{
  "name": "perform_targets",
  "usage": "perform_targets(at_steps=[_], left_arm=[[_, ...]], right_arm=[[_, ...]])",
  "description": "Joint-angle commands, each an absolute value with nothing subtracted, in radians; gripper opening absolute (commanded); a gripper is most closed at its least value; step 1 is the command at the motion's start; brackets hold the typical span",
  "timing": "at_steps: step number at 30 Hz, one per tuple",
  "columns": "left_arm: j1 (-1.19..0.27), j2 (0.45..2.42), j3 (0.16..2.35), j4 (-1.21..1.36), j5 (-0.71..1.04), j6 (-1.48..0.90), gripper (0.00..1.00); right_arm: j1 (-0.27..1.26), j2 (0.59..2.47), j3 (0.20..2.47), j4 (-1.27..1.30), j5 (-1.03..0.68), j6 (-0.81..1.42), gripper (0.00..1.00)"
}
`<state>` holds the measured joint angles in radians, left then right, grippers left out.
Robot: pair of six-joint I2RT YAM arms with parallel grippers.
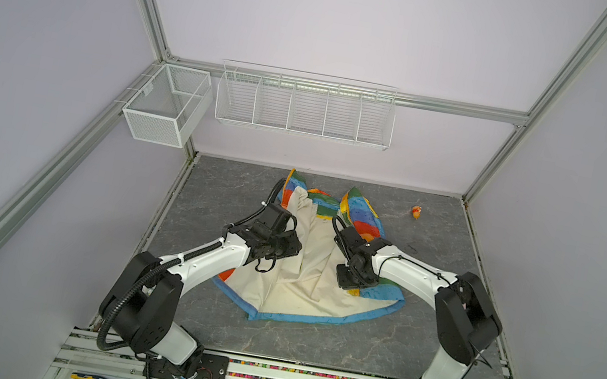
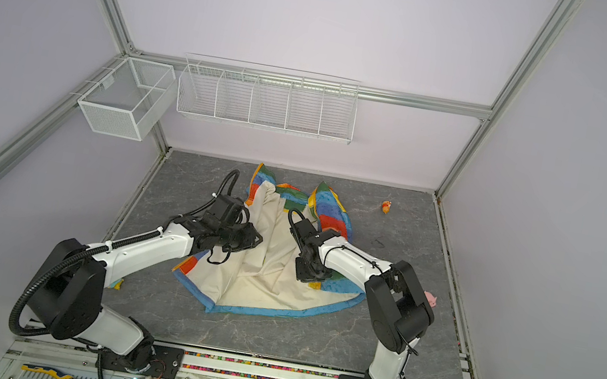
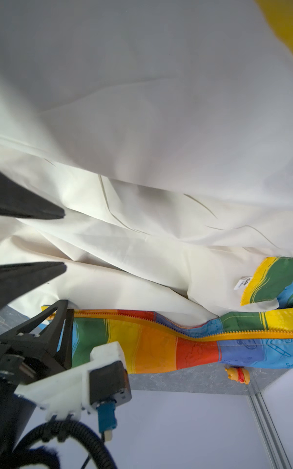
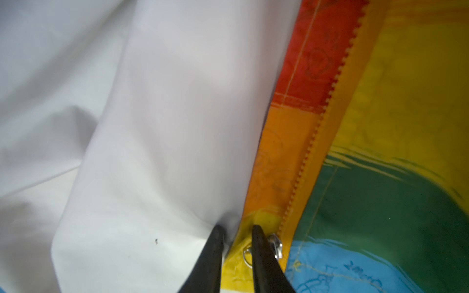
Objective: Zip up the jacket
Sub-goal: 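Move the right gripper to the zipper pull while the left gripper holds the edge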
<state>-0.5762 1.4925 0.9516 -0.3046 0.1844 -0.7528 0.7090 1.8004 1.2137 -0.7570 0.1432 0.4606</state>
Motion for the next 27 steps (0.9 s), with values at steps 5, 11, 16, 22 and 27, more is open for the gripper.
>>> perform_targets(at_steps=[5,11,16,22,27], left_arm=[[-0.572,1.478,0.974,-0.310,0.190,-0.764,0.30],[-0.573,1.474,0.968,-0.307,0.189,-0.767,0.30],[-0.572,1.473,0.968,-0.308,0.189,-0.768,0.30],[-0.572,1.474,0.969,-0.304,0.190,-0.769,0.30],[-0.572,1.476,0.971,-0.304,0.190,-0.771,0.30]], right_arm=[[0.715,1.747,1.174,-0.760,0.161,0.472,0.27],[0.713,1.729,1.161,-0.761,0.169,0.472,0.25],[0.712,1.712,1.155,-0.764,0.182,0.472,0.20],[0.711,1.698,1.155,-0.768,0.194,0.471,0.14],[0.705,1.704,1.151,-0.766,0.193,0.469,0.13]])
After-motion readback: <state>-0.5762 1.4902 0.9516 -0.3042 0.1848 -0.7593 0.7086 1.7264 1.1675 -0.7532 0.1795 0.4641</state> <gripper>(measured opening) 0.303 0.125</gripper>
